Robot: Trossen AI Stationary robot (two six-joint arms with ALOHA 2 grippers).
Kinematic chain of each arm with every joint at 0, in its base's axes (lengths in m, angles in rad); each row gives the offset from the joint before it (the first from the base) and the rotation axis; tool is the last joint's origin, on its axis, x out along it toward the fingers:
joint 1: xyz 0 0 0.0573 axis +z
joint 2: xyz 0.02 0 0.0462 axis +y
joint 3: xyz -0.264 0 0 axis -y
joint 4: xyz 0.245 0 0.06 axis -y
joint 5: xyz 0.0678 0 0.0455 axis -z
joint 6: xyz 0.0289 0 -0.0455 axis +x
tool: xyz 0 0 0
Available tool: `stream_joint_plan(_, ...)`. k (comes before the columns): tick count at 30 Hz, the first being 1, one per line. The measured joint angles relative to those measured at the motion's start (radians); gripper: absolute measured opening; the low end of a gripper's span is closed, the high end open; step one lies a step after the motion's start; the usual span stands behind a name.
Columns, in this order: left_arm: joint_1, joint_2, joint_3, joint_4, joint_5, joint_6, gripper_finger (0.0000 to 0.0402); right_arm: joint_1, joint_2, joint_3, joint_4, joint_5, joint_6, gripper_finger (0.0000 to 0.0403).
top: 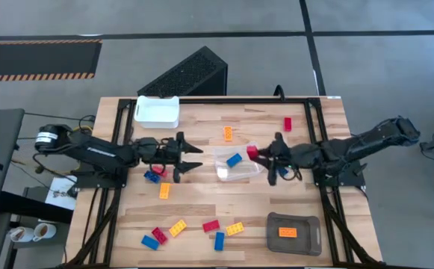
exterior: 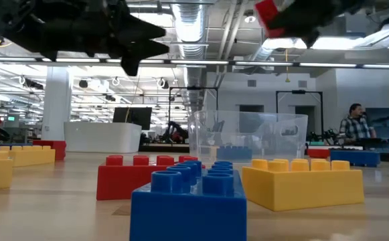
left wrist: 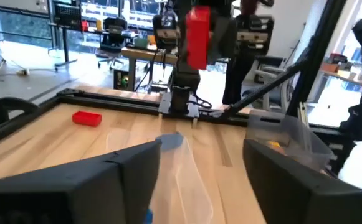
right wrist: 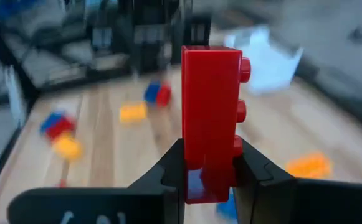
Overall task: Sort & place blocks by color
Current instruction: Put the red game piece into the white bin
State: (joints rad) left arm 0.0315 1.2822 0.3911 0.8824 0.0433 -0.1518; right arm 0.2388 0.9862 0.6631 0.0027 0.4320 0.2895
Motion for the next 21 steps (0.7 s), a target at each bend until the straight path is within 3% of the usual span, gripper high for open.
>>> stream_joint_plan(9, 0.000, 0.180, 0.149, 0.076, -0.053, -0.037, 0.0308, -0.099, 0.208, 0.000, 0.293, -0.071, -0.115, 0.0085)
stream_joint_plan(14, 0.000, 0.240, 0.189, 0.077, -0.056, -0.043, 0.0316, -0.100, 0.302, 0.000, 0.397, -0.084, -0.115, 0.0085)
stream_joint_plan(21, 0.000, 0.321, 0.257, 0.080, -0.023, -0.048, 0.0316, -0.105, 0.391, 0.001, 0.551, -0.183, -0.115, 0.0096)
